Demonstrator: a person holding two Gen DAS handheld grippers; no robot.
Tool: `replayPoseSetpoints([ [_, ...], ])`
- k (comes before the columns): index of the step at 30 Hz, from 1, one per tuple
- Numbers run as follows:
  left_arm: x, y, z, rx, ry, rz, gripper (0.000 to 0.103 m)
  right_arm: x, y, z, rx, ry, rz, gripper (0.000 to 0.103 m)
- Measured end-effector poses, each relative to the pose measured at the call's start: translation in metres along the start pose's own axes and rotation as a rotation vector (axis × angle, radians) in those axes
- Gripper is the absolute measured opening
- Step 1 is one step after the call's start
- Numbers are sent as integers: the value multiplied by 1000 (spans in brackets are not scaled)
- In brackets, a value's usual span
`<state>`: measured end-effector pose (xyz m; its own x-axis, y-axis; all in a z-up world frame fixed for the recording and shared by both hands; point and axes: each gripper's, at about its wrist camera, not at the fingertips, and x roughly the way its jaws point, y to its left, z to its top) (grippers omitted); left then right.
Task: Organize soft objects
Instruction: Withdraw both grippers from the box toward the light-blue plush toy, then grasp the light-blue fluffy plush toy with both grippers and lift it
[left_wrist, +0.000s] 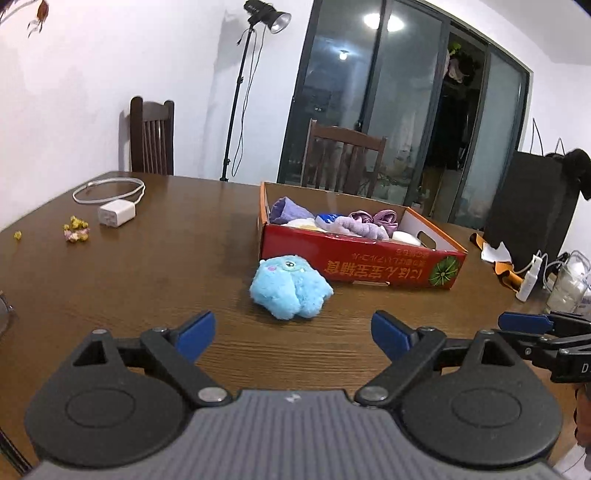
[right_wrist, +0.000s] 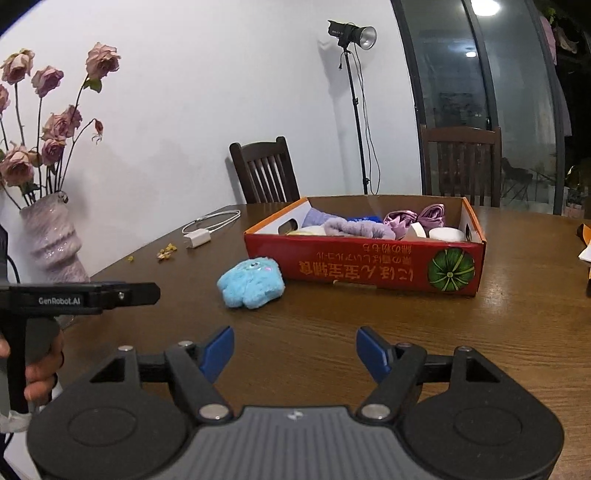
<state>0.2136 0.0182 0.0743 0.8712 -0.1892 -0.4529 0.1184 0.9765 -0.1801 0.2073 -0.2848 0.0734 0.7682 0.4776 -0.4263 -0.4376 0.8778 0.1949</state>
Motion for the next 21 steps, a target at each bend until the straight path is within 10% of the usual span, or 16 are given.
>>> replayPoseSetpoints([
  [21, 121, 57, 32, -215, 100, -128, 61, 173, -5, 62, 111, 128, 157, 57],
])
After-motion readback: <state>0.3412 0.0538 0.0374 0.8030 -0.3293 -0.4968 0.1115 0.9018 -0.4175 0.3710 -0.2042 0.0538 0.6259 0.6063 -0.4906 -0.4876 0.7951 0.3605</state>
